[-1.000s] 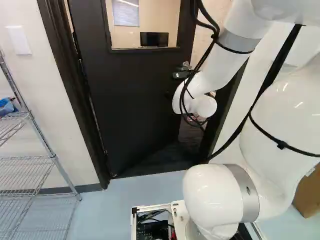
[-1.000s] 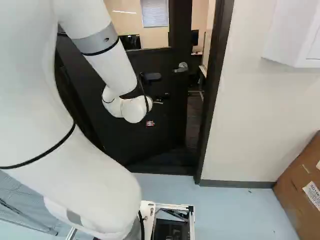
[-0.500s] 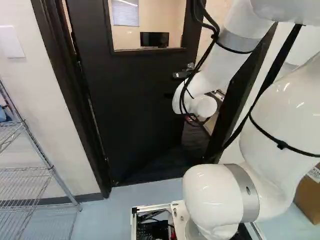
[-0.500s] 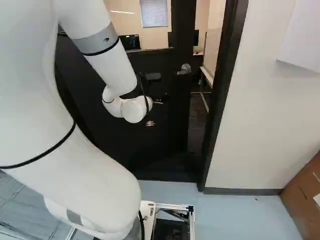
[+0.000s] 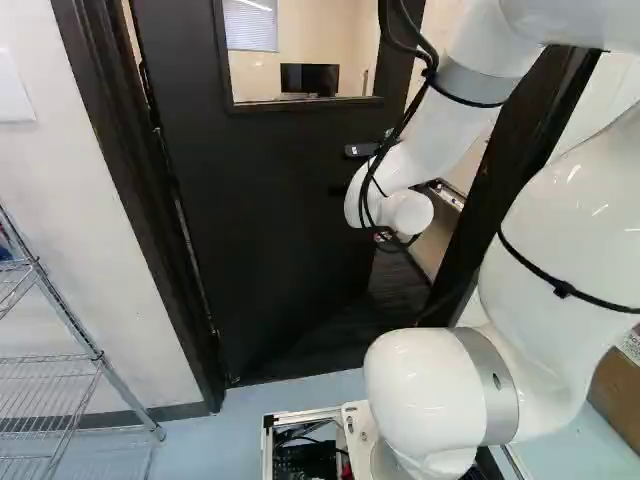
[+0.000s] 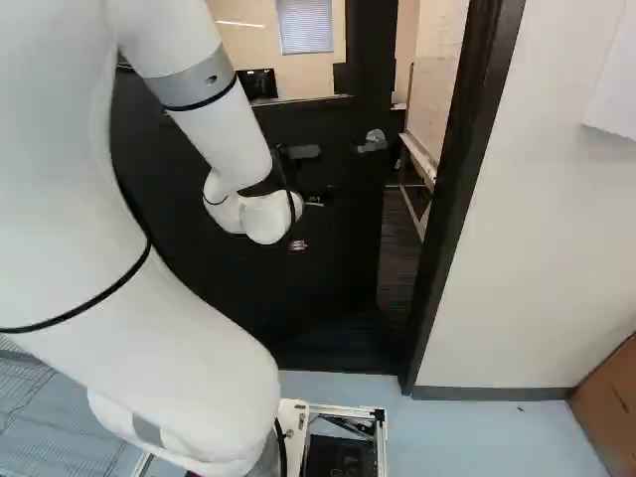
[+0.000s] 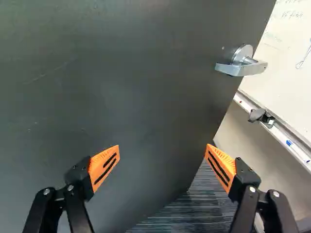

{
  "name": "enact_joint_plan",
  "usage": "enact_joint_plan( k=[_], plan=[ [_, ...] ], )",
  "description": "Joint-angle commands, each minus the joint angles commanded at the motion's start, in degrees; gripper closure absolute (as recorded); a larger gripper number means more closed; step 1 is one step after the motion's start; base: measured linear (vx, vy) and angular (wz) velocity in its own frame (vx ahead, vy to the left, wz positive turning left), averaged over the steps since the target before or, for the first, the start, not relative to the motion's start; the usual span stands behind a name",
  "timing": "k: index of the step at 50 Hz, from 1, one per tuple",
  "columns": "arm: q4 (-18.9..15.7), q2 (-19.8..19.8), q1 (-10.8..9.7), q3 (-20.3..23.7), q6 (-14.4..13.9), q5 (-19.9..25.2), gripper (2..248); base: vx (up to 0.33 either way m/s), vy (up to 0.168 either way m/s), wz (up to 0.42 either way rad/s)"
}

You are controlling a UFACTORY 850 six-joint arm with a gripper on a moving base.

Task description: Open the door and move inside

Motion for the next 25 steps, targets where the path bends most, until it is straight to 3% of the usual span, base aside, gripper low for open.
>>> enact_joint_plan(
  k=[25],
  plan=[
    [0.94,-0.52,0.92,-0.51,0.00,0.00,3,0.000,0.000,0.000]
  ],
)
